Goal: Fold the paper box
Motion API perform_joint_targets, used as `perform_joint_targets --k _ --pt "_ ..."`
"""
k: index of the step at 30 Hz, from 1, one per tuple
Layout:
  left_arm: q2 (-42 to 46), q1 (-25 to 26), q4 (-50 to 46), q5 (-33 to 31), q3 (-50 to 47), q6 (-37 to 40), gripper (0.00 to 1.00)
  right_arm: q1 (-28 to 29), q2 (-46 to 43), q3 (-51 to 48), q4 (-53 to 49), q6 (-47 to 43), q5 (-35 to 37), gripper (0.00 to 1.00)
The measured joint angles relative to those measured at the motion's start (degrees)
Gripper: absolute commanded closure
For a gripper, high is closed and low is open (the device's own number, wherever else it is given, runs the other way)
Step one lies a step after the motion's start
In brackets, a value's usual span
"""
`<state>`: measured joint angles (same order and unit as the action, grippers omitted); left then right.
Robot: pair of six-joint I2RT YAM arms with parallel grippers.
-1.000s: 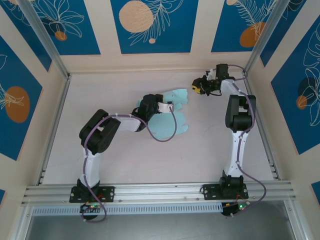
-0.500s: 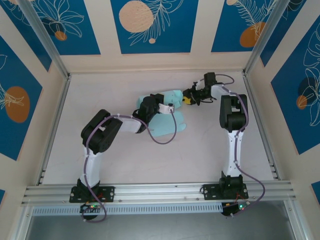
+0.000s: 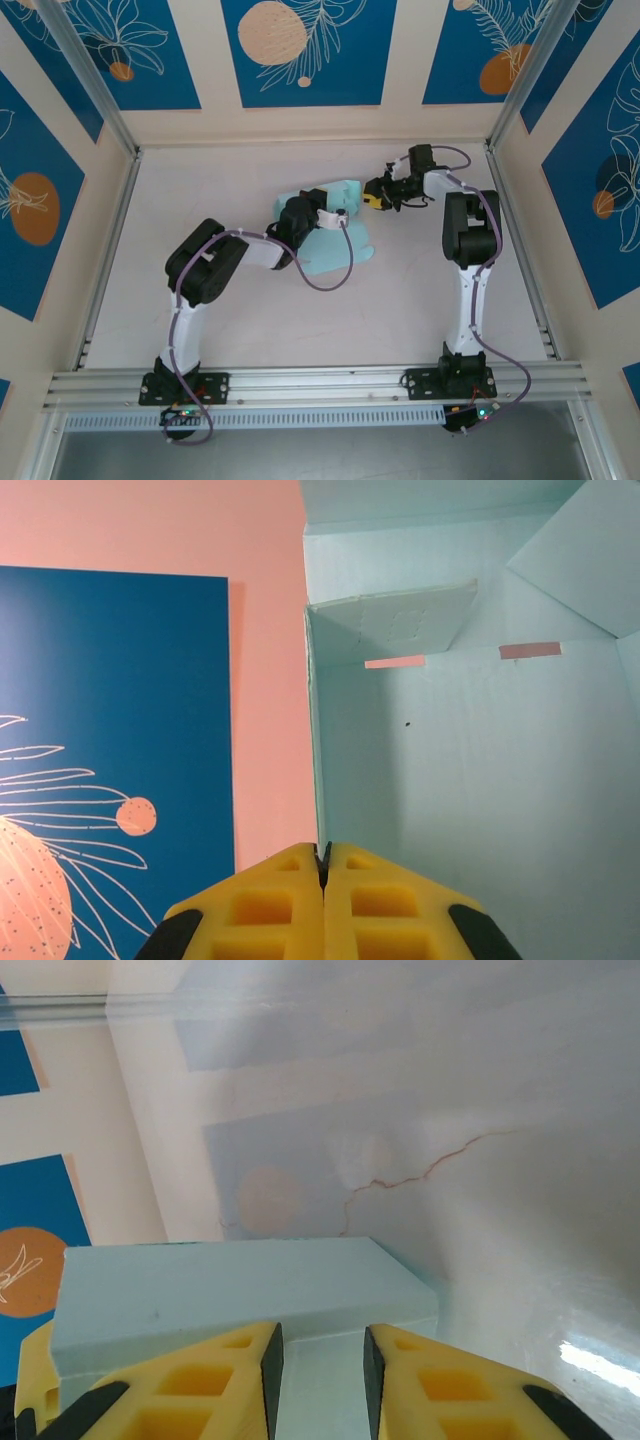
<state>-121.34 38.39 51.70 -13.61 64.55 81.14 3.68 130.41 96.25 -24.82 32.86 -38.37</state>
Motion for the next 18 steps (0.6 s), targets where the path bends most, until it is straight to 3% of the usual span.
perform_joint_targets --k 18 --pt "0.0 -0.1 2.0 -1.0 -1.5 -1.5 1.00 3.0 -3.8 -4.4 3.8 -11.0 2.3 0.70"
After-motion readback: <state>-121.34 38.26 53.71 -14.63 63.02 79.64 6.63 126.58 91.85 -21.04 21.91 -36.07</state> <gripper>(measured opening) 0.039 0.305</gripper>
